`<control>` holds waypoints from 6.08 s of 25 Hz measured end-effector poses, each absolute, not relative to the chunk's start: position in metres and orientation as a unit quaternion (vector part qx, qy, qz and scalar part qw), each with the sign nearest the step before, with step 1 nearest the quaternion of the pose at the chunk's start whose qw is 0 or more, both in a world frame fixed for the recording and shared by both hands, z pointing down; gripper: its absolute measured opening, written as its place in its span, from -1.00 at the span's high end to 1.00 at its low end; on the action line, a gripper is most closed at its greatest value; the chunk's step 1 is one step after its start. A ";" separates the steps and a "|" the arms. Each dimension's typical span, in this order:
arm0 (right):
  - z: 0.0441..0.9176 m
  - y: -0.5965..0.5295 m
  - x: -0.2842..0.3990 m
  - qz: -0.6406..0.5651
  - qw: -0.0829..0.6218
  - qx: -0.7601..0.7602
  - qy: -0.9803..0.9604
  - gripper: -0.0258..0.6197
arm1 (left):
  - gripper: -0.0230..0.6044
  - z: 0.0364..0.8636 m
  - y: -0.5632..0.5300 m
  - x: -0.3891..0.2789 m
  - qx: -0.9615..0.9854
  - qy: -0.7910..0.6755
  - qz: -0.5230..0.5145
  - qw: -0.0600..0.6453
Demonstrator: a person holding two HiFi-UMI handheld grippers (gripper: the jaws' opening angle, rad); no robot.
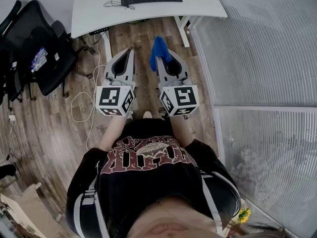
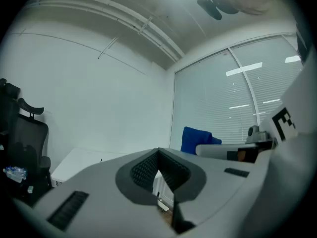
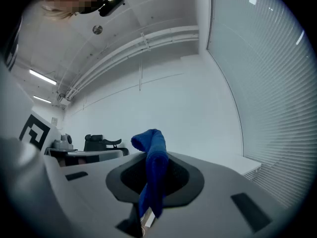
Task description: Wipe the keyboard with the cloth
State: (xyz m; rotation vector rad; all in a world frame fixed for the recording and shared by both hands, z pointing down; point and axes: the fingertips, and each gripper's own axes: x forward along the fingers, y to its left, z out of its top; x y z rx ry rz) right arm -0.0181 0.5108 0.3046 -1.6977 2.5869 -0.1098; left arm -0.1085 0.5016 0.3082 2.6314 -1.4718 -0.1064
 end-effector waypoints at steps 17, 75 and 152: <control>0.308 0.483 0.009 -0.039 0.032 -0.528 0.848 0.72 | 0.83 0.315 0.481 -0.083 0.858 -0.509 -0.034 0.063; 0.326 0.146 -0.051 -0.057 0.004 -0.511 0.858 0.72 | 0.83 0.344 0.140 -0.120 0.856 -0.509 -0.013 0.093; 0.475 -0.107 -0.150 -0.130 -0.169 -0.378 0.901 0.72 | 0.83 0.516 -0.078 -0.207 0.773 -0.583 0.081 0.237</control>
